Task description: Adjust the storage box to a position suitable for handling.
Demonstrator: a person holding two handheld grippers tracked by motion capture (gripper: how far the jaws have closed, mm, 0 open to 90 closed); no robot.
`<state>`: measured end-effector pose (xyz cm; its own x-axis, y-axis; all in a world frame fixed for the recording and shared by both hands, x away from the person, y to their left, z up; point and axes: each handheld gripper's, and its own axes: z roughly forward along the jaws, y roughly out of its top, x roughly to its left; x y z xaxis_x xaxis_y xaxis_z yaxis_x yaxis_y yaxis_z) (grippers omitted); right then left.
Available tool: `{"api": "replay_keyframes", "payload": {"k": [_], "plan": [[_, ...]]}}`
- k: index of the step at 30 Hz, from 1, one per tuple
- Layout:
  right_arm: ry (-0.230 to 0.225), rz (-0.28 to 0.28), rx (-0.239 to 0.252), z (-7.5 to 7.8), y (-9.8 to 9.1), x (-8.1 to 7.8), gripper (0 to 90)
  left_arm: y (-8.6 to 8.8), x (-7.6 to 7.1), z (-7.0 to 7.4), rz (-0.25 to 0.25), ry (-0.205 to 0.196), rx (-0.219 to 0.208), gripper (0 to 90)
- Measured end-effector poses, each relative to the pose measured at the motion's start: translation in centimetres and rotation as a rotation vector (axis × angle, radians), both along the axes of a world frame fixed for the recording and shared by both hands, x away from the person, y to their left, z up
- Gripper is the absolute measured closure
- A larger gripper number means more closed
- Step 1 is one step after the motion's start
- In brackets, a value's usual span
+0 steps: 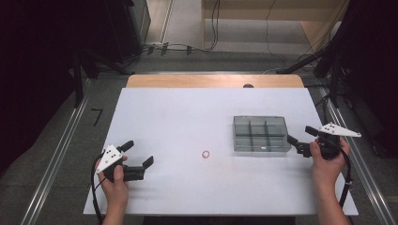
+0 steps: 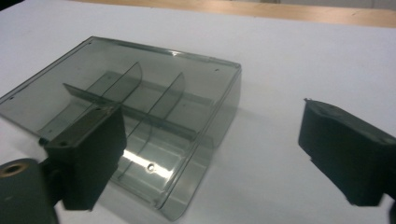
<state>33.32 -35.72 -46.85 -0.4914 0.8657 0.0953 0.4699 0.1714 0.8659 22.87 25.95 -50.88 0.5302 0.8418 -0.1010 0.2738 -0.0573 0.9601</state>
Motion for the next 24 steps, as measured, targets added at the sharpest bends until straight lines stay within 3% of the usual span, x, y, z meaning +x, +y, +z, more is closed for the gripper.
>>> {"api": "replay_keyframes", "payload": {"k": [5,10,13,24], "plan": [[0.001,-0.040,-0.003,-0.2,-0.3,0.4,23.7,-0.2,0.1,0.0,0.005,0.005,0.019,0.0],[0.019,-0.077,0.025,-1.3,-0.9,0.8,43.1,-0.3,0.1,0.0,0.010,0.008,0.024,0.0],[0.028,-0.120,-0.011,-1.8,-0.8,1.1,53.5,-0.3,0.2,0.0,0.004,0.012,0.033,0.0],[0.051,-0.117,-0.010,-2.8,-0.3,2.0,78.3,-0.7,0.2,0.0,-0.001,0.024,0.061,0.0]]}}
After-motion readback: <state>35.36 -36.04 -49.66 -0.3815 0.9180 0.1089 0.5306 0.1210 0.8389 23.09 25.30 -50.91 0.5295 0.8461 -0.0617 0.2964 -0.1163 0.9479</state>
